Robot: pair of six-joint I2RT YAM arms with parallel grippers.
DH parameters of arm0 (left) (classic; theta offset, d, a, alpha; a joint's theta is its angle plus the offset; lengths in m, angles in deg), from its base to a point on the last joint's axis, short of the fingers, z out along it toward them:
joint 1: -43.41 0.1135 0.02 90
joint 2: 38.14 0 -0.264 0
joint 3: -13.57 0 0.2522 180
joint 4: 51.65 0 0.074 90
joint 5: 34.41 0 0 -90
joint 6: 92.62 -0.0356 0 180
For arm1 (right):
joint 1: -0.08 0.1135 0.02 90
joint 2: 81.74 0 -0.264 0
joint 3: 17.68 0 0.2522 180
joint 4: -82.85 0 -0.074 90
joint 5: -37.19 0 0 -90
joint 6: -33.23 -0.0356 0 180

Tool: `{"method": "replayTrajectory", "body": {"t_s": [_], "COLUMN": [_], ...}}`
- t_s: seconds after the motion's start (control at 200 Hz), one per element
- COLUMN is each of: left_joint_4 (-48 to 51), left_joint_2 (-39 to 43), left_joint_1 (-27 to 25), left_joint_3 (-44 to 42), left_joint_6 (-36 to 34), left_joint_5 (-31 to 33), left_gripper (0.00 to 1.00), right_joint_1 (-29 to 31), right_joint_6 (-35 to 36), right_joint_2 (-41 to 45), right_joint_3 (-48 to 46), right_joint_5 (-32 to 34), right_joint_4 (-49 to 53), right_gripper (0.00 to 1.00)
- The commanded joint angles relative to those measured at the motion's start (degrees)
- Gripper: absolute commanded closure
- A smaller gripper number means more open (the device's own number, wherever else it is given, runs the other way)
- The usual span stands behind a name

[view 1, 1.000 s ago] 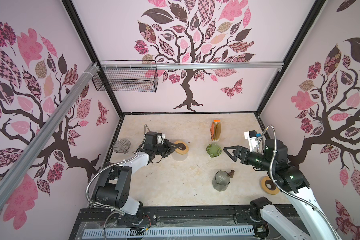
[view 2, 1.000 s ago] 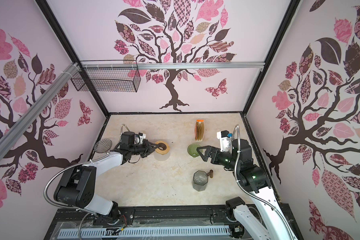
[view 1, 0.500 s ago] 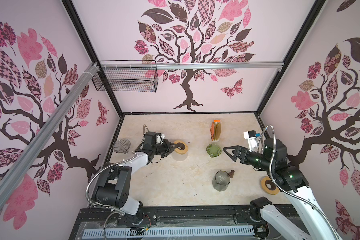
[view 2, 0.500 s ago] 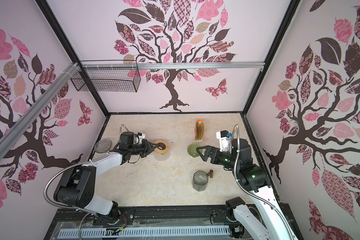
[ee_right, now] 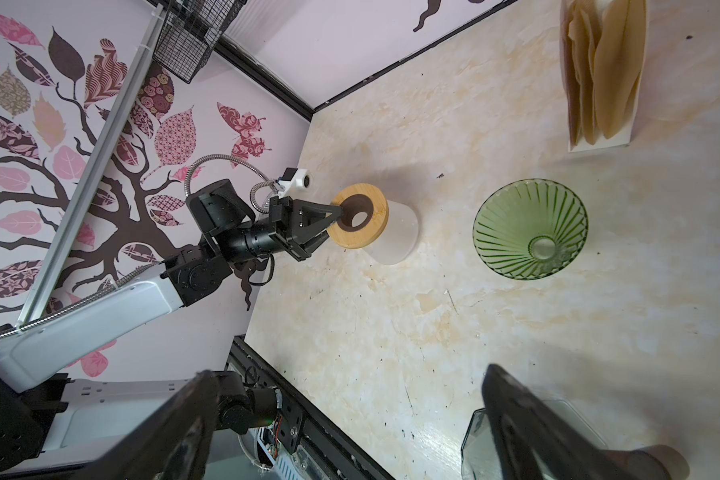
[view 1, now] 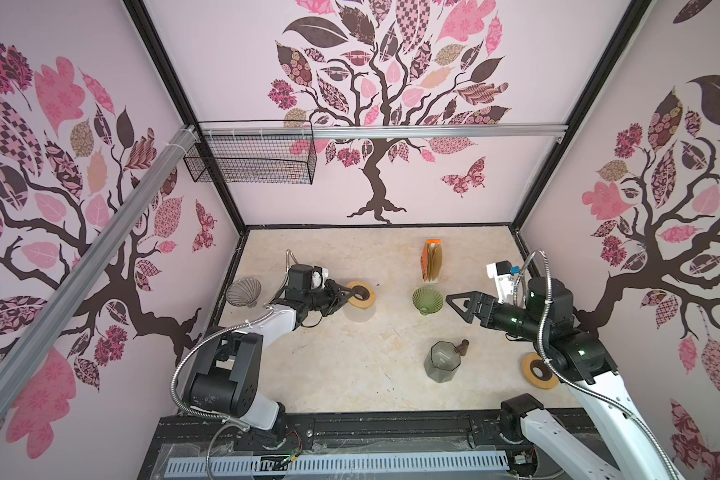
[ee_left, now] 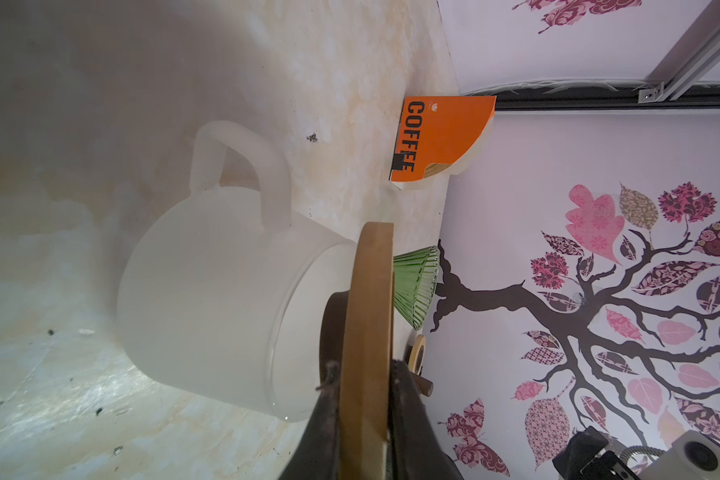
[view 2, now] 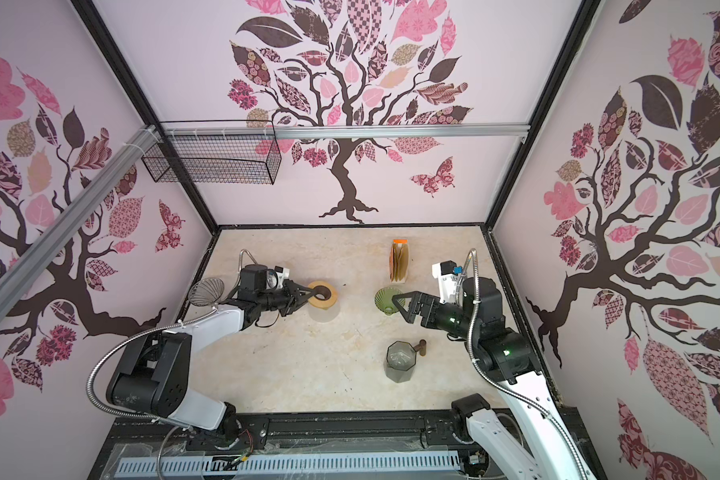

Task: Place the coffee filter in the dripper
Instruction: 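Lower the bamboo ring holder onto the white pitcher's mouth with the left gripper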

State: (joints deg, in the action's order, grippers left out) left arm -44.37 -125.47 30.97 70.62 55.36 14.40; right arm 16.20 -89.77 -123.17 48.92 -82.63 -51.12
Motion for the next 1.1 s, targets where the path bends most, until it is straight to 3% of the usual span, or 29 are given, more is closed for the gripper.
{"method": "replayTrajectory", "body": {"t_s": [0.0,0.54,1.095], "left_joint_4": [2.21,4.52,9.10], "left_joint_2": [1.04,1.28,1.63], "left_joint_1": [0.66,0.76,0.82], "left_joint_3": [-1.83,-1.45,0.73], "left_joint_6": [-1.47,-2.77,-5.80], "left_joint_5": [2.17,2.69,3.62], "left_gripper": [0.81,0.71,0.54], "right_joint_1": [0.40,0.36,0.39], "right_joint_6": [0.71,0.69,0.74], "right_joint_2": [0.13,0.34,0.38], "right_joint_3": [-0.43,-0.63,-0.63], "right_joint_5": [-0.67,-0.64,-0.58], "right_joint_4": [-0.72,-0.81,-0.89], "right_gripper": [0.00,0.00,0.00]}}
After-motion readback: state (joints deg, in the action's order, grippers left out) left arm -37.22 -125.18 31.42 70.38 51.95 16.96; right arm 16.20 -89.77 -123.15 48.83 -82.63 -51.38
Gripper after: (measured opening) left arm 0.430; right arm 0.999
